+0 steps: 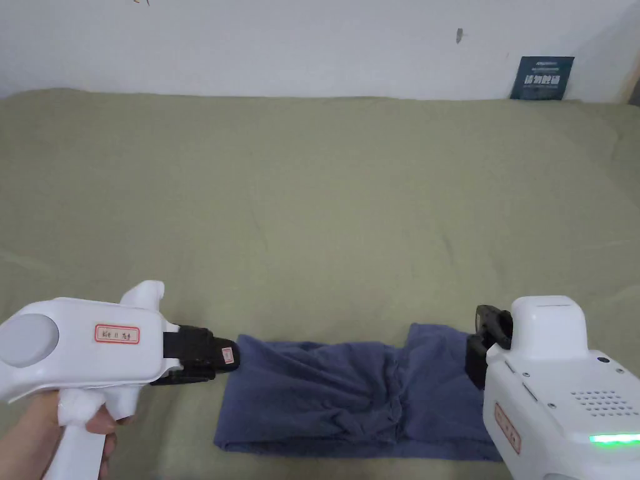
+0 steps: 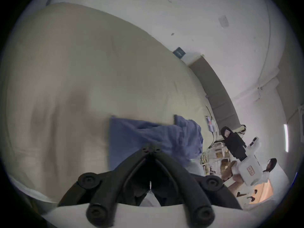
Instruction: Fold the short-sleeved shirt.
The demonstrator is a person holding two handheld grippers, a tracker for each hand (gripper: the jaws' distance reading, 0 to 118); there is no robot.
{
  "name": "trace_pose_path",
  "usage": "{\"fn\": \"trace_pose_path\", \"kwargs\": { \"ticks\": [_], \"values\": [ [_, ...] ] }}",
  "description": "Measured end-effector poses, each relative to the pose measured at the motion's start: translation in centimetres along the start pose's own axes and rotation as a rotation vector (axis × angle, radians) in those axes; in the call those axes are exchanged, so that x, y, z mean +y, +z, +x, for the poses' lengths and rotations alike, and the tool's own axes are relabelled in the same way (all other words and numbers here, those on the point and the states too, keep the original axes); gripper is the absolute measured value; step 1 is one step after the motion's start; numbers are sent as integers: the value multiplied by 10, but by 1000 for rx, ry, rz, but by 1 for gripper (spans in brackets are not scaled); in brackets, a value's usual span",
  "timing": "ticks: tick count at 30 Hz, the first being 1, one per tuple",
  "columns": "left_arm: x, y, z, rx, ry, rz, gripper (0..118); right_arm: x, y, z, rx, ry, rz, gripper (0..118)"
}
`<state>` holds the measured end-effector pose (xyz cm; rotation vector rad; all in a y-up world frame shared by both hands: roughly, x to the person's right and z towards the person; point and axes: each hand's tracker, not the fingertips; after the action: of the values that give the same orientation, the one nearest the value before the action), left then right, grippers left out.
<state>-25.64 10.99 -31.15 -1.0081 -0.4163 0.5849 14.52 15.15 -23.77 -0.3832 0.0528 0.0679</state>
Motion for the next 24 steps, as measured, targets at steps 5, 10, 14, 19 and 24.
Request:
{"fn": "trace_pose_path", "kwargs": {
  "ticks": [5,10,14,19,24],
  "values": [
    [-6,-8,-25,-74,35,-54,0,-2,0,-9,4,22,-9,0],
    [-3,-27,-37,-88,87,-69,0,-2,-1,-11,5,23,-19,0],
    [-2,-35,-42,-122,105,-73,13,-1,-5,-12,8,35,-25,0],
    [-12,-29,-39,-223,126,-120,118,-4,-8,-13,13,47,-35,0],
    [-1,-69,-46,-345,207,-143,118,-7,-9,-15,17,37,-47,0]
  ]
}}
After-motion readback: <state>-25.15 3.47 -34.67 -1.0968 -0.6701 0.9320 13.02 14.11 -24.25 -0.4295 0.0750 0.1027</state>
